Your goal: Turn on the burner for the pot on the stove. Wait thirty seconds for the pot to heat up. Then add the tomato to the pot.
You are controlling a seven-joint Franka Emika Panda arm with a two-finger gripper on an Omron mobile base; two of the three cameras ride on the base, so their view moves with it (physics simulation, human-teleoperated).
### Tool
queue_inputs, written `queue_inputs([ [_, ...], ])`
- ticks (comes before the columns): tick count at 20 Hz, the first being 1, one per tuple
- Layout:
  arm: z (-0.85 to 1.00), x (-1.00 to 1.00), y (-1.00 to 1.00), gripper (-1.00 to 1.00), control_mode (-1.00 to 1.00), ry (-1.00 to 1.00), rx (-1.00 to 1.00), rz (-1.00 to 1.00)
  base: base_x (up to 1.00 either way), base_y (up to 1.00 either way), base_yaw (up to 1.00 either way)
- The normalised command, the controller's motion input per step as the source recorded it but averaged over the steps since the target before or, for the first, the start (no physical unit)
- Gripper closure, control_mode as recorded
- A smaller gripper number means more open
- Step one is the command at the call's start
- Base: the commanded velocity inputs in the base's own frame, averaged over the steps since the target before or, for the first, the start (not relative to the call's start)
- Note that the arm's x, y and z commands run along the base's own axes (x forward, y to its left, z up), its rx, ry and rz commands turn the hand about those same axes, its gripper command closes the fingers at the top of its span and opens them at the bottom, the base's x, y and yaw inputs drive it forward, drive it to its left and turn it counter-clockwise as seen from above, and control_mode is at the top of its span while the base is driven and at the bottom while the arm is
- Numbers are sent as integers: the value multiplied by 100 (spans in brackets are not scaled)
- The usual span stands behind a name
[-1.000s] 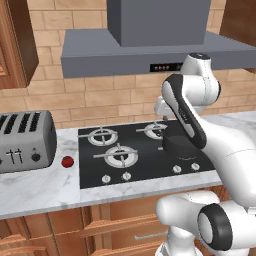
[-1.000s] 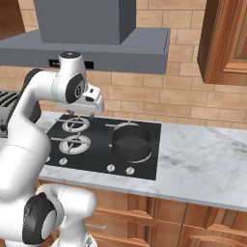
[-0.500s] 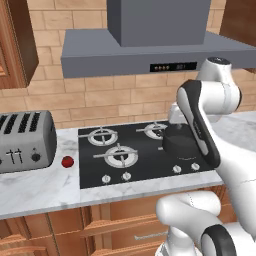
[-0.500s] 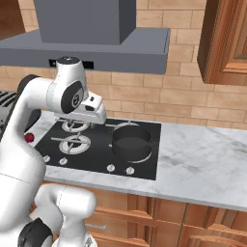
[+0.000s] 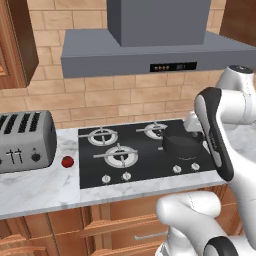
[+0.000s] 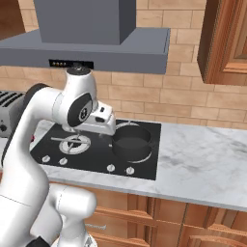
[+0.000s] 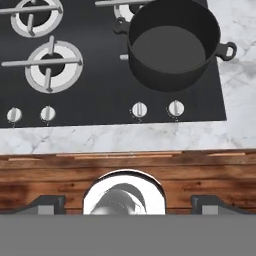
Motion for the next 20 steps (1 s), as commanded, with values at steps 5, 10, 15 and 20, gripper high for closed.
queue_inputs([
  [5, -30, -12, -39, -100, -100, -1, 0, 0, 0, 0, 0],
  [10, -32, -5, -54, -100, -100, -4, 1, 5, 0, 0, 0],
  [15, -28, -3, -50, -100, -100, -9, 5, 12, 0, 0, 0],
  [20, -29, -1, -45, -100, -100, -7, 7, 12, 0, 0, 0],
])
